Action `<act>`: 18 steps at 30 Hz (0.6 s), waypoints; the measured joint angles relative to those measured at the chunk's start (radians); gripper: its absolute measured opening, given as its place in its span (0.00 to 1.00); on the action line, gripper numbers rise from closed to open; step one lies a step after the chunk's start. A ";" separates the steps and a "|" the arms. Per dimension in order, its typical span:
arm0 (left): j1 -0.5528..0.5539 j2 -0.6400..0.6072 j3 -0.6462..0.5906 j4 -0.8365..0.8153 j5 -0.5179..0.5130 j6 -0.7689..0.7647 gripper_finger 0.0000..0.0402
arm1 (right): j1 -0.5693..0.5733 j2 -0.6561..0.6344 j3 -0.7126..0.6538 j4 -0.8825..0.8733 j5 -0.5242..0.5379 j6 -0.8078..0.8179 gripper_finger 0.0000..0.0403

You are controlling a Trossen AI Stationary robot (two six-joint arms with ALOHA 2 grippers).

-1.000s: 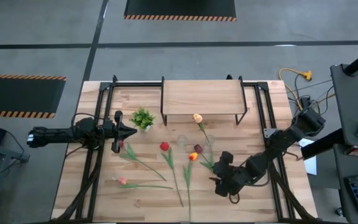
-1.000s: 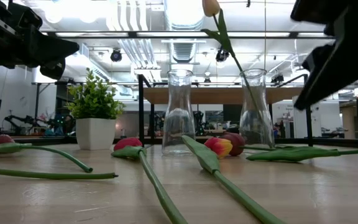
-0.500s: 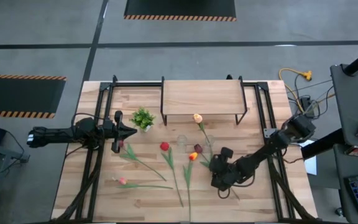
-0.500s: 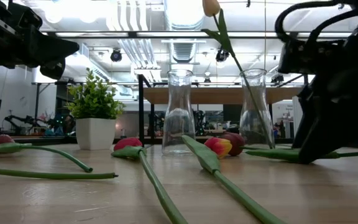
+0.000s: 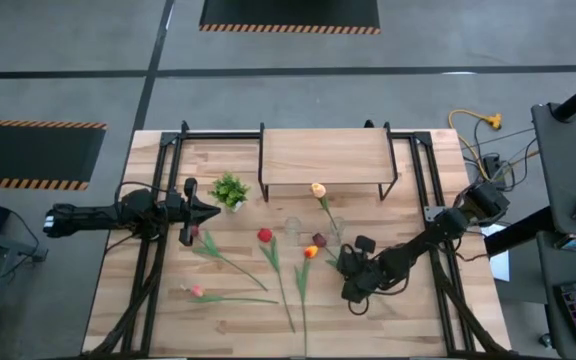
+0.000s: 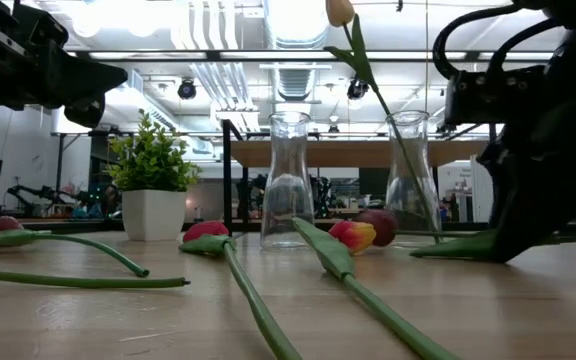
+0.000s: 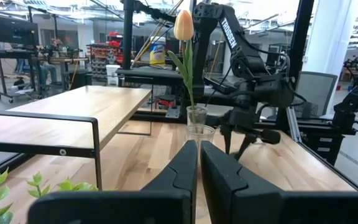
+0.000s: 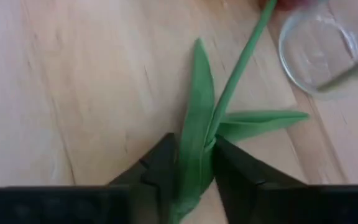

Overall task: Pick and place flowers into a vace then onto a shelf
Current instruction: Put the right dark red tulip into the right transparent vase

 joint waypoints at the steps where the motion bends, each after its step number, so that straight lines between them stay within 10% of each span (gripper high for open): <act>1: 0.000 0.000 0.000 0.000 0.000 0.000 0.01 | 0.000 -0.006 -0.001 -0.011 -0.011 0.000 0.15; 18: 0.000 0.000 0.000 0.000 0.000 0.000 0.01 | 0.013 -0.325 -0.004 -0.007 0.029 -0.235 0.03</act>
